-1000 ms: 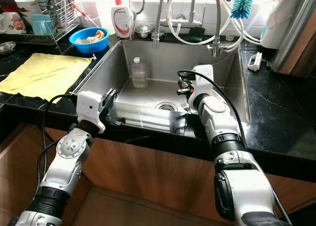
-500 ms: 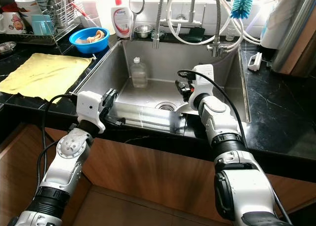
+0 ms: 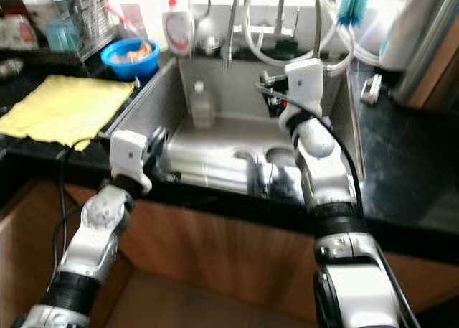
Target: Kitchen organization
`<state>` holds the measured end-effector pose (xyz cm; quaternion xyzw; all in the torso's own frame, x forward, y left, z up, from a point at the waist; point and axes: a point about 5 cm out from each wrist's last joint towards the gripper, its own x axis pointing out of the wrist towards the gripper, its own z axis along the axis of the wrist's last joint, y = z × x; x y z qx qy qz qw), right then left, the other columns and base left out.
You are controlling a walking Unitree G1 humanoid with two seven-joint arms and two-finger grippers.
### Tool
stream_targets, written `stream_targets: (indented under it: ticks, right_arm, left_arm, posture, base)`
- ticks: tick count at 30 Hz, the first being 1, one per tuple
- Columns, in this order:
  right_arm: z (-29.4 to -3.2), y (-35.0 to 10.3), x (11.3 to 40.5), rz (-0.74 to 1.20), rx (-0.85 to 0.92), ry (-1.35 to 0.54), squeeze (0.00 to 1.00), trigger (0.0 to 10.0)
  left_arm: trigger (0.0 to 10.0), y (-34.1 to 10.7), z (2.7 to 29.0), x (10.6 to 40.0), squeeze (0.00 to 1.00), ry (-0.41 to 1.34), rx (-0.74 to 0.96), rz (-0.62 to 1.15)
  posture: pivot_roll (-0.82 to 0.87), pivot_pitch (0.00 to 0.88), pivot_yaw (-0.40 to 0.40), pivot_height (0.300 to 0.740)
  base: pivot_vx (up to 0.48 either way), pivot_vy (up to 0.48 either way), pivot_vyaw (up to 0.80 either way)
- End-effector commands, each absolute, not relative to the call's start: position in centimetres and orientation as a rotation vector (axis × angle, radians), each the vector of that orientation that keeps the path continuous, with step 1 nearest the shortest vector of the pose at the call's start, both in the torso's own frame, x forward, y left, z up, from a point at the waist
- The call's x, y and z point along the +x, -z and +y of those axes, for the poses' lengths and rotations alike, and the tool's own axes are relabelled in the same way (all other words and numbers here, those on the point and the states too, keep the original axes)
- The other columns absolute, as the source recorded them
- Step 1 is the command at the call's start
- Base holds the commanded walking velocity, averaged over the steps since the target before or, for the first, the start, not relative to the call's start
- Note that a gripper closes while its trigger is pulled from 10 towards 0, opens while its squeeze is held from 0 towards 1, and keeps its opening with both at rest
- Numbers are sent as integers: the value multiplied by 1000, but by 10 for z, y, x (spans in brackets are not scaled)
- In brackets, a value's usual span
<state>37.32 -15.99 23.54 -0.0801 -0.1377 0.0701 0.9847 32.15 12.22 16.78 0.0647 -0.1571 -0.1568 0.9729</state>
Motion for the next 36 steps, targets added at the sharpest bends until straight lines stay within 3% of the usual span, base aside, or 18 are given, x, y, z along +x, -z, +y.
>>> stream_targets:
  ticks: [1, 7, 15, 36]
  right_arm:
    - [-156, -242, 358, -363, -146, -118, 0, 10000]
    - [-168, -221, 324, -394, -75, 11, 0, 10000]
    - [-165, -199, 300, -374, -58, 38, 0, 10000]
    - [-153, -195, 299, -360, -65, 54, 0, 10000]
  left_arm:
    - [10000, -174, 126, 323, 0, 297, 145, -341]
    - [10000, -175, 127, 323, 0, 284, 144, -353]
    - [10000, -175, 128, 322, 0, 276, 140, -360]
    - [10000, -174, 126, 321, 0, 274, 138, -365]
  posture:
    - [-8, 0, 43, 740]
    - [-8, 0, 37, 740]
    - [-11, 0, 35, 740]
    - [-9, 0, 29, 740]
  base:
    - [0, 0, 0]
    - [0, 0, 0]
    - [0, 0, 0]
    - [0, 0, 0]
